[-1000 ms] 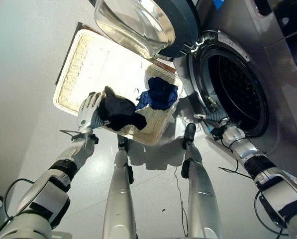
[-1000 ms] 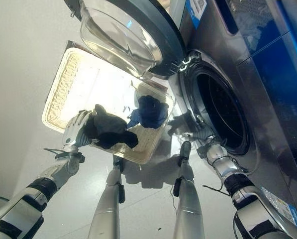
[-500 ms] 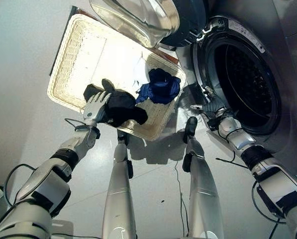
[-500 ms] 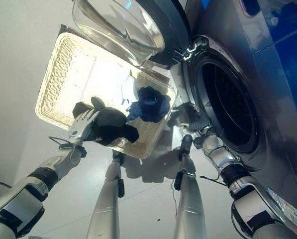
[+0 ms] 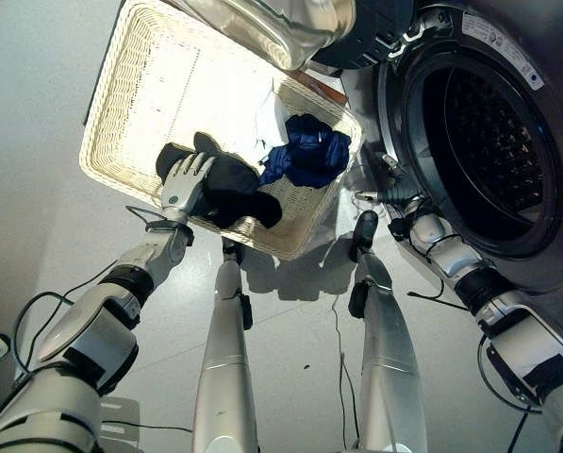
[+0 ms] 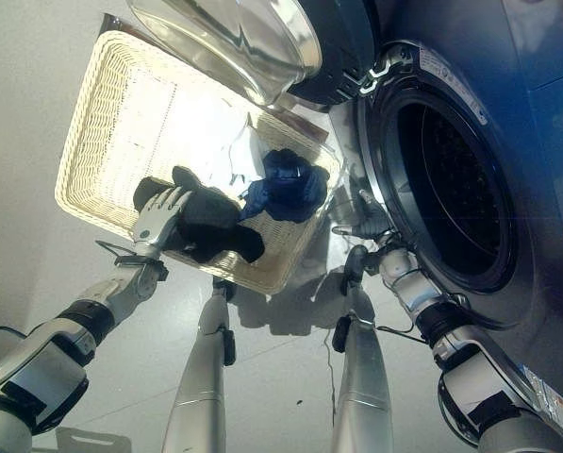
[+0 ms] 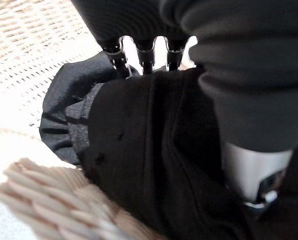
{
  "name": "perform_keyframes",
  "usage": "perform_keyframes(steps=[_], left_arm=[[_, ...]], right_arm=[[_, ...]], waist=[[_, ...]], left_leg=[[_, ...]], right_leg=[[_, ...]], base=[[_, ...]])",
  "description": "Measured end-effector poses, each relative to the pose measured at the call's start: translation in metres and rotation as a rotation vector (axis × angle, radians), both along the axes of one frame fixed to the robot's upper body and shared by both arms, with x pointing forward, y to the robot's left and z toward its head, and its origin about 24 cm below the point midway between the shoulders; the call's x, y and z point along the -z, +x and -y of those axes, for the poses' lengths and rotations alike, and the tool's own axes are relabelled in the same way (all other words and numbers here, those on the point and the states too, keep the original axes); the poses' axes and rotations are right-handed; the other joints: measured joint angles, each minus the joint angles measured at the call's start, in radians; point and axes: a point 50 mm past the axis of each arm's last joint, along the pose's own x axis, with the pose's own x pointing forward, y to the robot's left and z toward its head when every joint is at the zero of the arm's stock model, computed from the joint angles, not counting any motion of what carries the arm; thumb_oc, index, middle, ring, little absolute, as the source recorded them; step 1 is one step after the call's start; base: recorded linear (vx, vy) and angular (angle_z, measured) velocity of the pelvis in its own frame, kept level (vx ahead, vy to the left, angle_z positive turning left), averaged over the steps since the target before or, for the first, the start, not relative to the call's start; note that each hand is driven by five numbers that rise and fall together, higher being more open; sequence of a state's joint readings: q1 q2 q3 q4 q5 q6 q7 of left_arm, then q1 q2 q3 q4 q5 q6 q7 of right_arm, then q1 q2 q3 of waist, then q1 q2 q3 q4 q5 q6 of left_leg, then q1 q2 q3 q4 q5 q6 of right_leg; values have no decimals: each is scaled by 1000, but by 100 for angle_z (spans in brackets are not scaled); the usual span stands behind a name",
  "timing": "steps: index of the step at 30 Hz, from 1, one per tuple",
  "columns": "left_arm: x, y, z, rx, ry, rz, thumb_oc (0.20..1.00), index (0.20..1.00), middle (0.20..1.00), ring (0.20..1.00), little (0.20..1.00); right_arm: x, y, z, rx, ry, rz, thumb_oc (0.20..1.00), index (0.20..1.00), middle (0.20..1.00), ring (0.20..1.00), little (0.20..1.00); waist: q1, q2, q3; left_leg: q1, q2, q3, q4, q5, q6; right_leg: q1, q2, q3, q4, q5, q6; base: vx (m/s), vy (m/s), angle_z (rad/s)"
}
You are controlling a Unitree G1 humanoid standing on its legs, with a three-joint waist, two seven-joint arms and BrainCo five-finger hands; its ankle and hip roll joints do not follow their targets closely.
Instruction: Put the clothes into the washing machine.
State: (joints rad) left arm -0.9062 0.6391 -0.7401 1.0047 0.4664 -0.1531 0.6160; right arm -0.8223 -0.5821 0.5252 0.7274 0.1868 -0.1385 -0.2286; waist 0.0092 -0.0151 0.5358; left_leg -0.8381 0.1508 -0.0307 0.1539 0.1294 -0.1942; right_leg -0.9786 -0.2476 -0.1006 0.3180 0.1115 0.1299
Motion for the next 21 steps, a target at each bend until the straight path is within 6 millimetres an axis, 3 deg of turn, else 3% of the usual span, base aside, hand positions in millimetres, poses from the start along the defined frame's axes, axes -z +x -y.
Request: perform_keyframes(steps=[10, 11, 13, 21], left_arm=[[-5, 7, -3, -55, 45, -86, 1000, 1000, 1000, 1000, 1000], [-6, 8, -3, -57, 46, -90, 526, 526, 526, 526, 526], [-8, 9, -2, -58, 47, -90, 200, 200, 200, 200, 200], [-28, 15, 2, -44, 41, -55, 200, 200, 200, 200, 200]], right_arm=[[-3, 1, -1, 12, -1, 16, 1000, 1000, 1000, 1000, 1000], [-2, 1, -1, 10, -6, 15, 1000, 1000, 1000, 1000, 1000], [-4, 2, -3, 2, -16, 17, 1000, 1000, 1000, 1000, 1000], [-8, 3, -7, -6, -27, 34, 1000, 1000, 1000, 1000, 1000]], waist=[[-23, 0, 0], [-23, 0, 0], [-23, 0, 0], [-22, -1, -1]], left_leg=[[-16, -2, -11, 10, 0, 0], [-18, -2, -11, 10, 0, 0], [-25, -2, -11, 11, 0, 0], [-34, -4, -13, 14, 0, 0]], right_leg=[[-10, 0, 2, 12, -7, 4], [-12, 0, 3, 13, -7, 4], [-18, 0, 3, 14, -7, 4], [-30, 0, 7, 22, -12, 4]], base=[[4, 0, 2], [0, 0, 0], [0, 0, 0], [0, 0, 0]])
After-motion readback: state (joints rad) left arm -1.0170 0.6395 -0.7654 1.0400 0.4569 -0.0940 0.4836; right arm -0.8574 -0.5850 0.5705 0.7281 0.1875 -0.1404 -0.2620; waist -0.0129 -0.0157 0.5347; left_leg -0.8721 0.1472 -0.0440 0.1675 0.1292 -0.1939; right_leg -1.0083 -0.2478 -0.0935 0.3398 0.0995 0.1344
